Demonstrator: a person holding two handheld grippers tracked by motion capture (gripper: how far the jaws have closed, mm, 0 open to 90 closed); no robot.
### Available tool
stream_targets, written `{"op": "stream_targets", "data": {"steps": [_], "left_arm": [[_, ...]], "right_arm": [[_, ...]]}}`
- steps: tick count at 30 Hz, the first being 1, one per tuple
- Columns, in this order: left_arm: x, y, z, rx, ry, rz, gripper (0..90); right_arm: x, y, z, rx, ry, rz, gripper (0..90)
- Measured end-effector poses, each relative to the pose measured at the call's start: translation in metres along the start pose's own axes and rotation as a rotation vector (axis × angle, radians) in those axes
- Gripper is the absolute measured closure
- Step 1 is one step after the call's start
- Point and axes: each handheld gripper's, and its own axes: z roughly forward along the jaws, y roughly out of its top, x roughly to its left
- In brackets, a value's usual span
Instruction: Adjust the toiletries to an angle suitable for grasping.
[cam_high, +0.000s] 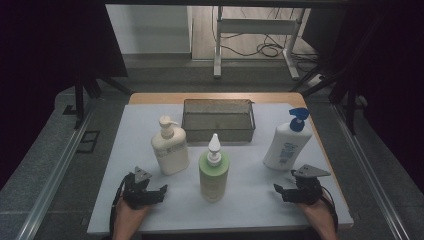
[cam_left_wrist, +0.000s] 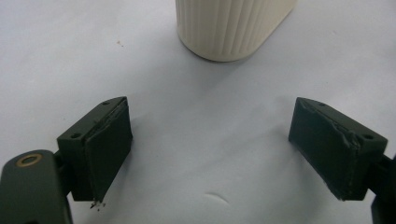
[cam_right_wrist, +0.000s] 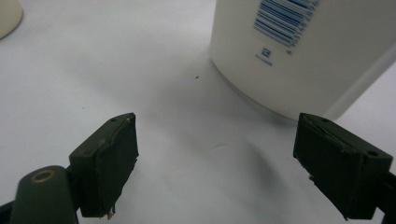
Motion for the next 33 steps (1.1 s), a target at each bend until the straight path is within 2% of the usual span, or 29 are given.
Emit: {"op": "stream_targets", "data": {"steps": [9,23,28,30,33], "left_arm": [[0.000,0.000,0.000,0.000,0.000,0.000,13.2],[0.000,0.000,0.000,0.000,0.000,0.000,13.1],[0.000,0.000,0.000,0.000,0.000,0.000,13.1],[0.000,0.000,0.000,0.000,0.000,0.000,13.1],[0.000,0.000,0.000,0.000,-0.001,-0.001,13.1]], "right_arm": [[-0.008,0.000,-0.005,-0.004,-0.014,0.023,17.7],[-0.019,-0.002,-0.009,0.005,-0.031,0.063,16.2],[-0.027,-0.002,-0.013,-0.007,-0.035,0.084,15.8],[-0.030,-0.004,-0.013,-0.014,-0.033,0.102,18.5],[-0.031,-0.004,-0.013,-0.007,-0.033,0.100,21.1]]}}
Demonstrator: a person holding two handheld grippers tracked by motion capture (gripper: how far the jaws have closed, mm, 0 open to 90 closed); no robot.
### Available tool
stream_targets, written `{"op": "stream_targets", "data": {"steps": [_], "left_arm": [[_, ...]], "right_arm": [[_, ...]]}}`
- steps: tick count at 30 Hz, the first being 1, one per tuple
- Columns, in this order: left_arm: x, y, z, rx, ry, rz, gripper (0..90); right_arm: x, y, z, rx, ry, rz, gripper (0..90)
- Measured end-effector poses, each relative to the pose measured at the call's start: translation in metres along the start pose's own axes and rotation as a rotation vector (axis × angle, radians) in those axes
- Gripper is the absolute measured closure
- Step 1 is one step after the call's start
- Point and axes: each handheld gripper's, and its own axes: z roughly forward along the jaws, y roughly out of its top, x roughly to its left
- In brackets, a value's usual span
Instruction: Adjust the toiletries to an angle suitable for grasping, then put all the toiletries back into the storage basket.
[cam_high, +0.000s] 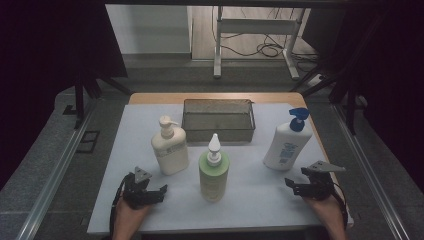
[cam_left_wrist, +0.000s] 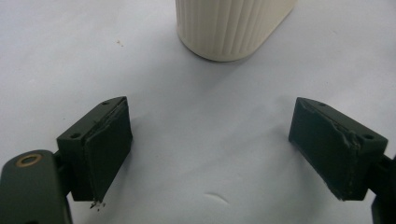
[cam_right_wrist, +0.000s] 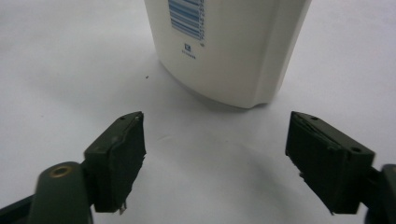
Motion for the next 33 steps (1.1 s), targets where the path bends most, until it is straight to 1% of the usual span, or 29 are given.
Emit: {"op": "stream_targets", "data": {"steps": [2,4,10,14,18,27,33], "left_arm": [[0.000,0.000,0.000,0.000,0.000,0.000,13.1],[0.000,0.000,0.000,0.000,0.001,0.000,13.1],[0.000,0.000,0.000,0.000,0.001,0.000,13.2],[0.000,0.000,0.000,0.000,0.000,0.000,13.1],[0.000,0.000,0.000,0.000,0.000,0.000,13.1],[0.000,0.000,0.000,-0.002,0.000,-0.002,13.1],[0.000,0.000,0.000,0.000,0.001,0.001,13.2]], "right_arm": [[0.000,0.000,0.001,0.006,-0.001,-0.006,24.3],[0.000,0.000,0.001,0.007,-0.001,-0.005,25.6],[-0.004,-0.001,0.000,0.011,-0.020,0.010,27.3],[-0.006,0.000,-0.001,0.011,-0.030,0.011,28.9],[-0.008,0.000,-0.001,0.009,-0.032,0.020,29.9],[-0.015,0.000,-0.001,0.028,-0.057,0.032,32.6],[-0.019,0.001,0.000,0.032,-0.057,0.050,38.5]]}}
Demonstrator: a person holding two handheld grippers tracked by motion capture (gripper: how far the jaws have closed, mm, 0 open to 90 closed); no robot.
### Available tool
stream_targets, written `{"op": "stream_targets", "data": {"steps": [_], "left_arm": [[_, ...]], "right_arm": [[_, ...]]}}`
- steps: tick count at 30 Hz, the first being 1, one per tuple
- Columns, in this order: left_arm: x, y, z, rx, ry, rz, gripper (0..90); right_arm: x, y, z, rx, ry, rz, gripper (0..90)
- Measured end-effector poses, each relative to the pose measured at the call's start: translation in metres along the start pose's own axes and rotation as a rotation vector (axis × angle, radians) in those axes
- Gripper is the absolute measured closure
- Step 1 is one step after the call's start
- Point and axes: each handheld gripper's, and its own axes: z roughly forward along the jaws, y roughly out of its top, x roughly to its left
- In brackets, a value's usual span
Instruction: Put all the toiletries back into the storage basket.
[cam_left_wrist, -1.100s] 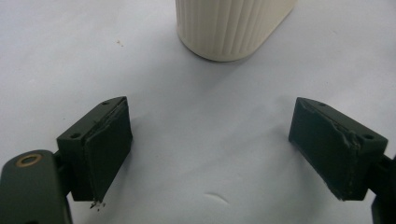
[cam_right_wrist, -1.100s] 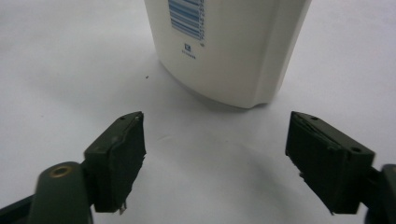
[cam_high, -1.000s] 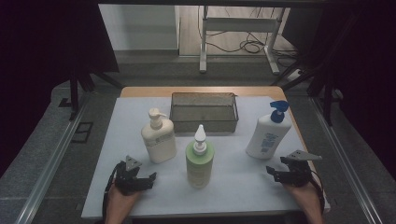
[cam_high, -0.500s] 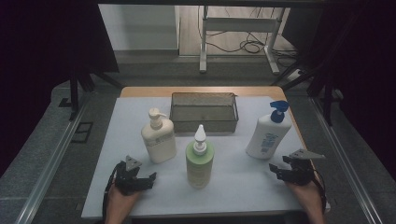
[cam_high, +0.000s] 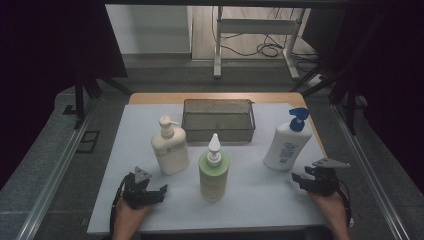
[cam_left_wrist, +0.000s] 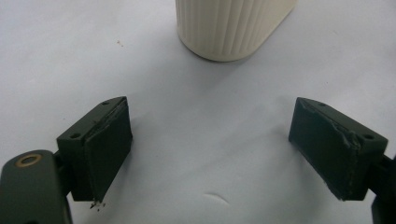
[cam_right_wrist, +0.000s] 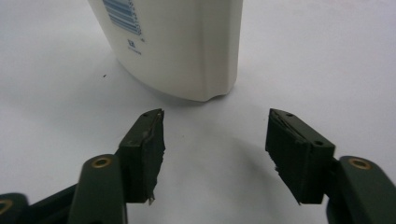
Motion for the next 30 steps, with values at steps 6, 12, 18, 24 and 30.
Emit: {"op": "stream_targets", "data": {"steps": [6,12,18,24,30], "left_arm": [[0.000,0.000,0.000,-0.002,0.000,-0.003,13.1],[0.000,0.000,0.000,-0.003,0.000,-0.003,13.1],[0.000,0.000,0.000,-0.003,0.001,-0.002,13.1],[0.000,0.000,0.000,-0.003,0.001,-0.002,13.1],[0.000,0.000,0.000,-0.003,0.001,-0.002,13.1]], "right_arm": [[-0.005,0.003,-0.002,-0.010,0.019,0.025,49.8],[-0.010,0.006,-0.003,-0.019,0.030,0.047,61.4],[-0.017,0.010,-0.001,-0.028,0.021,0.046,72.8],[-0.022,0.015,0.002,-0.033,0.020,0.051,80.1],[-0.028,0.019,0.011,-0.010,-0.002,0.051,85.3]]}}
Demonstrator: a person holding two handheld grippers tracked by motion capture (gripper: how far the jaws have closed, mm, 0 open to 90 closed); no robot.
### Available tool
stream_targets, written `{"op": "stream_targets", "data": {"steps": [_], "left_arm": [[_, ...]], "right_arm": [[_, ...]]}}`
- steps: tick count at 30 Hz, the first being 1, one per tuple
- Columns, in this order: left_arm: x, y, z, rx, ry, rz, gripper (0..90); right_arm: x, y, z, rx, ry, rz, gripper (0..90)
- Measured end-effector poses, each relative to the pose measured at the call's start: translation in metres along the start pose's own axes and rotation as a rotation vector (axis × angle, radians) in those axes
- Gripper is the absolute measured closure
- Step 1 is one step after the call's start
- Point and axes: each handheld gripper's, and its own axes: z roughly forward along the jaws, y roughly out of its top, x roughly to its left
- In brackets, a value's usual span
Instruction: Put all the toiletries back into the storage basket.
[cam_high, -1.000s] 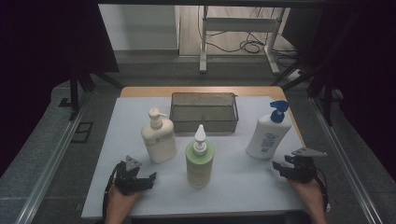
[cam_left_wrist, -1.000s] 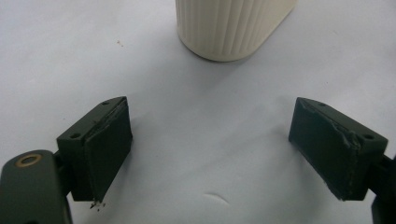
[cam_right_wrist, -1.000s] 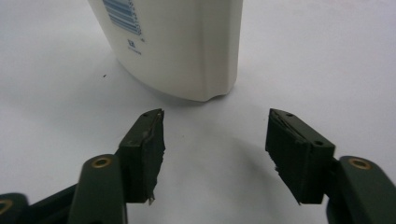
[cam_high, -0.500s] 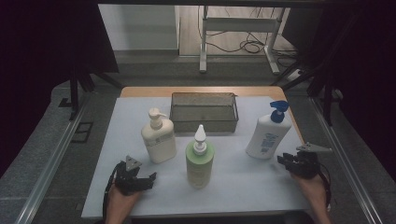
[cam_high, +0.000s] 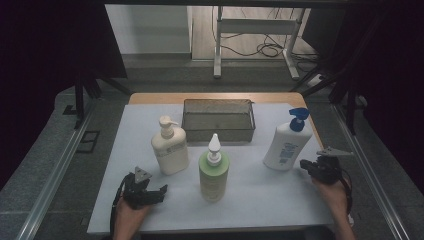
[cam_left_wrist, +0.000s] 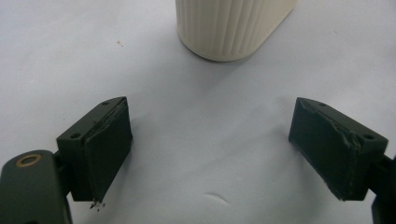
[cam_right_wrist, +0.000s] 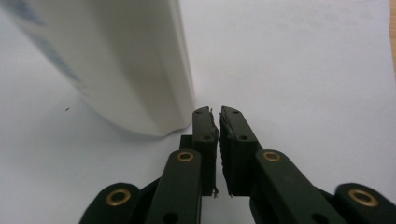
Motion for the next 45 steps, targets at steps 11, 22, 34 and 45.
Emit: {"op": "stream_targets", "data": {"steps": [11,22,34,45], "left_arm": [[0.000,0.000,0.000,0.000,0.000,0.000,13.1],[0.000,0.000,0.000,0.000,0.000,0.000,13.1],[0.000,0.000,0.000,0.000,0.001,0.000,13.1],[0.000,0.000,0.000,0.000,0.001,0.000,13.1]], "right_arm": [[-0.005,0.011,0.016,-0.001,0.017,-0.015,87.0],[-0.004,0.015,0.024,-0.004,0.062,-0.042,87.8],[-0.002,0.012,0.022,0.006,0.090,-0.043,87.3],[0.005,0.007,0.019,0.021,0.106,-0.060,85.3]]}}
